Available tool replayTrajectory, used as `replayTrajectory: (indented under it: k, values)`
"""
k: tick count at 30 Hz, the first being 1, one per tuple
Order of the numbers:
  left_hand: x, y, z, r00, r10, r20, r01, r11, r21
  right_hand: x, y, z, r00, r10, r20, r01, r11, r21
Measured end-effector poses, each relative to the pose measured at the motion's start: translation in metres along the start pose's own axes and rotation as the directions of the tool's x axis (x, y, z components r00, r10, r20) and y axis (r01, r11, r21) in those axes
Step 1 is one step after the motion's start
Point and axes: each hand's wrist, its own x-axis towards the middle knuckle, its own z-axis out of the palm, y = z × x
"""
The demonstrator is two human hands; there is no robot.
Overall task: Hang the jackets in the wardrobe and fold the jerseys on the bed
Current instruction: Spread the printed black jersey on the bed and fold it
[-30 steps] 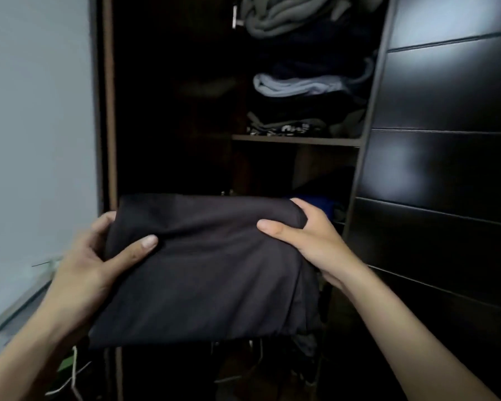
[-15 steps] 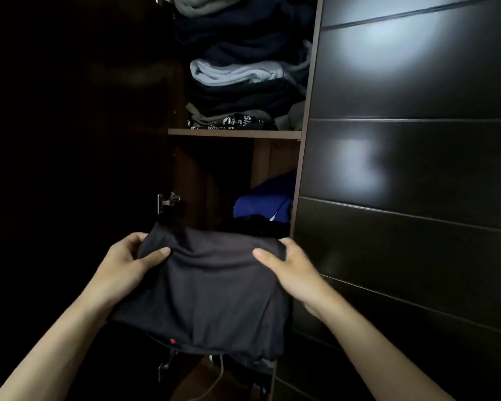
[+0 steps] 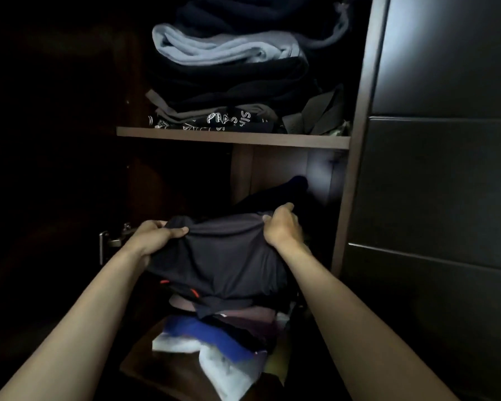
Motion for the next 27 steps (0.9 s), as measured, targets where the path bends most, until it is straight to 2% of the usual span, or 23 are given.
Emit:
replayTrajectory:
  k: [4,10,12,14,16,18,20,21,23,24,25,27]
  values:
    - [0.067,-0.018,0.021,0.998,-0.038,0.055,0.036,0.998,0.047,0.035,0.008,0.041,0.988,0.105,-0.116,-0.128,0.968,-0.215]
    - [0.109,-0.089,0.044,0.982,-0.147,0.119,0.108,0.953,0.282,0.048,0.064,0.086,0.969,0.234,-0.078,-0.246,0.894,-0.374]
    - [0.111,-0.101,0.047,0.984,-0.131,0.123,0.094,0.959,0.267,0.053,0.07,0.086,0.971,0.23,-0.062,-0.235,0.884,-0.403]
    - [0.114,-0.099,0.047,0.99,-0.08,0.115,0.039,0.946,0.322,0.059,0.066,0.083,0.976,0.2,-0.082,-0.215,0.864,-0.454]
    - [0.112,-0.092,0.048,0.994,0.001,0.11,-0.056,0.867,0.494,0.061,0.057,0.081,0.985,0.118,-0.127,-0.17,0.801,-0.575]
    - [0.099,-0.081,0.053,0.977,0.18,0.113,-0.21,0.729,0.652,0.053,0.045,0.083,0.99,-0.04,-0.134,-0.063,0.728,-0.682]
    - [0.081,-0.075,0.063,0.921,0.367,0.13,-0.353,0.646,0.677,0.039,0.031,0.089,0.962,-0.254,-0.099,0.1,0.666,-0.739]
    - [0.073,-0.076,0.07,0.897,0.411,0.162,-0.406,0.623,0.669,0.03,0.028,0.094,0.928,-0.365,-0.068,0.198,0.642,-0.741]
    - [0.061,-0.09,0.083,0.889,0.35,0.296,-0.453,0.576,0.681,0.015,0.033,0.104,0.877,-0.476,0.064,0.382,0.611,-0.693]
    - [0.056,-0.099,0.087,0.898,0.248,0.364,-0.439,0.557,0.705,0.008,0.042,0.109,0.882,-0.441,0.168,0.432,0.614,-0.66]
    - [0.054,-0.107,0.089,0.905,0.138,0.403,-0.409,0.547,0.731,0.004,0.054,0.113,0.898,-0.344,0.273,0.437,0.63,-0.642]
    - [0.054,-0.112,0.088,0.908,0.016,0.418,-0.363,0.527,0.768,0.006,0.073,0.114,0.912,-0.158,0.378,0.38,0.669,-0.638]
